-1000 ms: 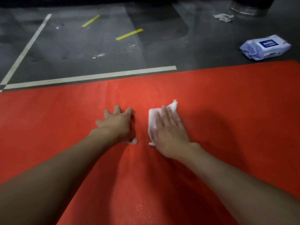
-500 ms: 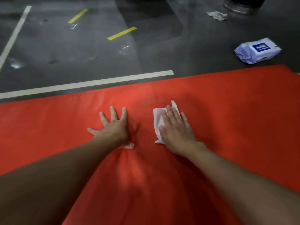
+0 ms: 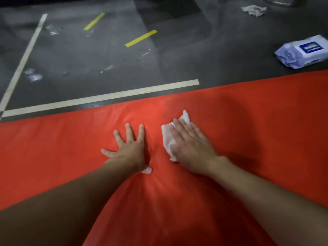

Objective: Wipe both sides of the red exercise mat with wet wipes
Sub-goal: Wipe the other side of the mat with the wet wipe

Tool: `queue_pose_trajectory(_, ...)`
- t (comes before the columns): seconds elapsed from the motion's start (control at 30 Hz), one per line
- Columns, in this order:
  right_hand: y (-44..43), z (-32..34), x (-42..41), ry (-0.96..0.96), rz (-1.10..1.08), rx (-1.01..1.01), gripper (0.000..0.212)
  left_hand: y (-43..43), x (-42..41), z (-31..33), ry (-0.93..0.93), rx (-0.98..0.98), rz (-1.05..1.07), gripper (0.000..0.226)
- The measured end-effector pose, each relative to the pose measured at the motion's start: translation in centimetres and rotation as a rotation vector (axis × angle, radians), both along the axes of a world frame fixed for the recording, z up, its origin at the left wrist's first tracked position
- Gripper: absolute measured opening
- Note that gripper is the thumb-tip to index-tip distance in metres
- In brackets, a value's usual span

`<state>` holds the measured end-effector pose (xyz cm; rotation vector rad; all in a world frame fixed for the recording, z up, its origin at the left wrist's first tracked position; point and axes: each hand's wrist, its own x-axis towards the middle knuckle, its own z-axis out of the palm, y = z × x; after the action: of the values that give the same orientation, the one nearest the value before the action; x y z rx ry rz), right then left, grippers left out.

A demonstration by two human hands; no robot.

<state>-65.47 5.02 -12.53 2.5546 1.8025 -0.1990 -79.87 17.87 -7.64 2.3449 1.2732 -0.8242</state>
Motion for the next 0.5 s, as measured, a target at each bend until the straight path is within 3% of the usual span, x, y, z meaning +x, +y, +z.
queue_pose_trajectory(0.13,1.7,0.2,0.9,0.036,-0.354,0.057,0.066,0.1,0.3,-0.3,0.014,-0.007,0.008,0.146)
queue_pose_trajectory(0.2,2.4,-0.4,-1.5,0.047,-0.241,0.113,0.067,0.2,0.4,-0.4,0.023,-0.009,0.001,0.146)
queue_pose_trajectory(0.3,1.8,-0.3,1.0,0.002,-0.005,0.029,0.069,0.3,0.3,-0.4,0.029,-0.016,-0.008,0.146)
queue_pose_trajectory(0.43,3.8,-0.4,2.4,0.042,-0.373,0.038,0.066,0.4,0.2,-0.5,0.023,-0.025,-0.006,0.146)
queue_pose_trajectory(0.5,4.6,-0.9,0.2,0.065,-0.245,0.093,0.065,0.3,0.2,-0.6,0.019,-0.025,-0.009,0.146)
